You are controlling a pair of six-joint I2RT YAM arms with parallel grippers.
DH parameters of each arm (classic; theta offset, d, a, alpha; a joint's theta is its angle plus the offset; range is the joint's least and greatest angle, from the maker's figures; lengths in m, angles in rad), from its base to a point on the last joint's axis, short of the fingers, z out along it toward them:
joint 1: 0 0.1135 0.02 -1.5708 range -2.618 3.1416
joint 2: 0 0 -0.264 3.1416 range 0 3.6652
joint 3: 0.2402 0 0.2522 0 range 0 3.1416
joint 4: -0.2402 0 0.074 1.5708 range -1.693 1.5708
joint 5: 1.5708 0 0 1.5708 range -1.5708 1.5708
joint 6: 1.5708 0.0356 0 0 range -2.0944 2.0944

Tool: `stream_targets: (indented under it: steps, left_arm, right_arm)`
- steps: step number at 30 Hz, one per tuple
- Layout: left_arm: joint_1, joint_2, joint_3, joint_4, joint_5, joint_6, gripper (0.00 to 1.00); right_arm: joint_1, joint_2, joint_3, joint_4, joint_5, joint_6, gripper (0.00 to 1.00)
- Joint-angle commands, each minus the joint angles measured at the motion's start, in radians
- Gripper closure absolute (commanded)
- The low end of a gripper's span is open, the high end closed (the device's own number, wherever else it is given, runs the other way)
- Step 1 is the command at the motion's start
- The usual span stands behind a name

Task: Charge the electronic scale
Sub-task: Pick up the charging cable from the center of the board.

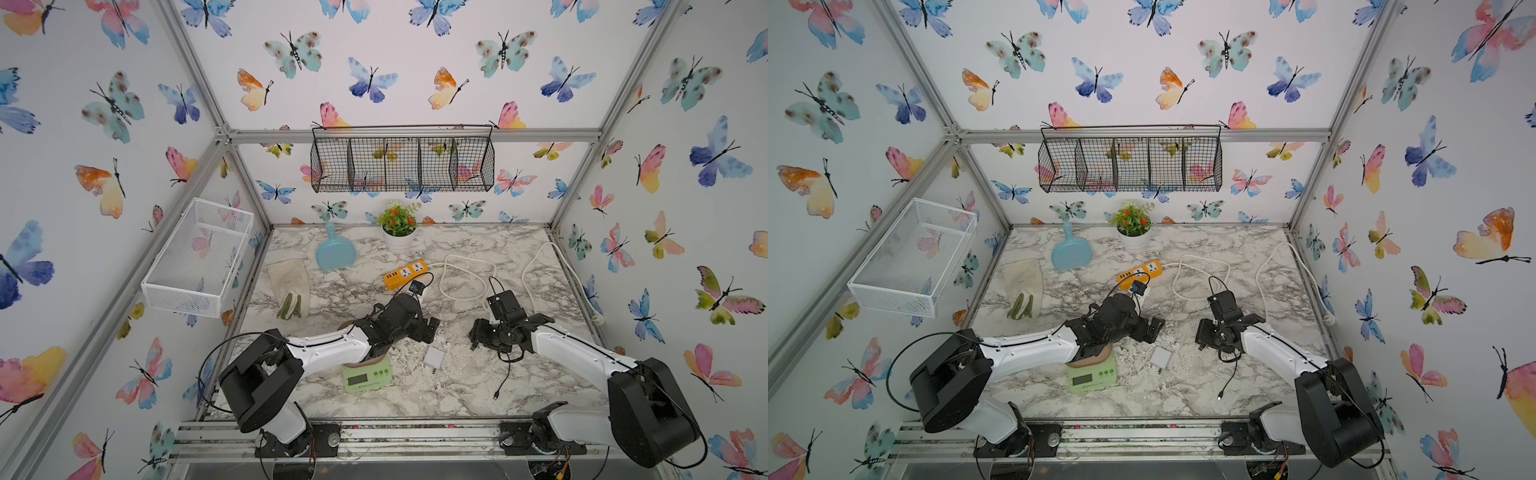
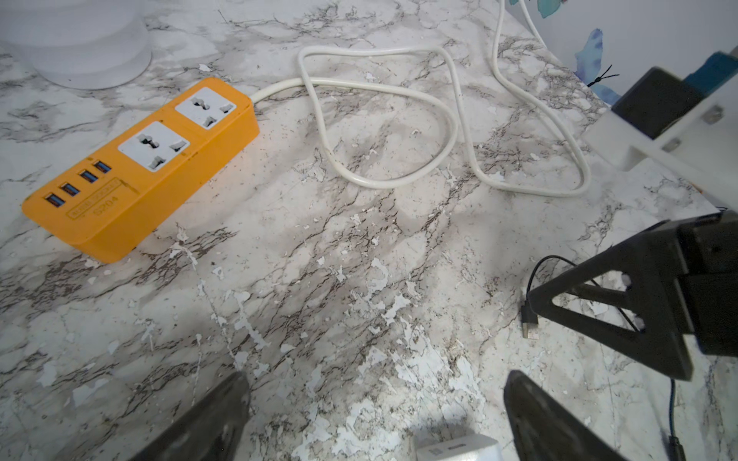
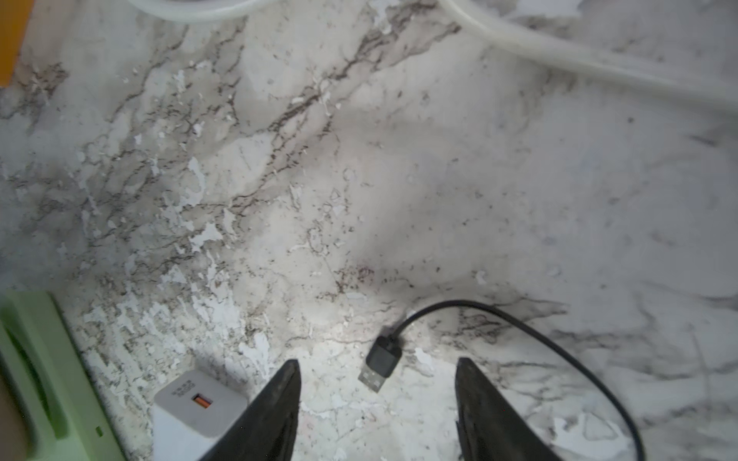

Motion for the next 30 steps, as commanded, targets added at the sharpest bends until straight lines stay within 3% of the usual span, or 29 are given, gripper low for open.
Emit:
stream_targets:
  steps: [1, 16, 22, 30]
  left_arm:
    - [-0.009, 0.018, 0.024, 0.053, -0.004, 0.036, 0.01]
    - [-0.029, 0.018, 0.017, 0.113, 0.018, 0.037, 0.01]
    - [-0.032, 0.033, 0.010, 0.128, 0.031, 0.030, 0.01]
    - [-0.039, 0.055, -0.005, 0.196, 0.054, 0.041, 0.01]
  right_arm:
    - [0.003, 0.029, -0.008, 0.041, 0.040, 0.032, 0.40]
    - [0.002, 0.103, -0.010, 0.083, 0.235, 0.056, 0.54]
    - [0.002, 0.136, -0.013, 0.121, 0.232, 0.051, 0.72]
    - [0.002, 0.151, 0.001, 0.170, 0.218, 0.042, 0.88]
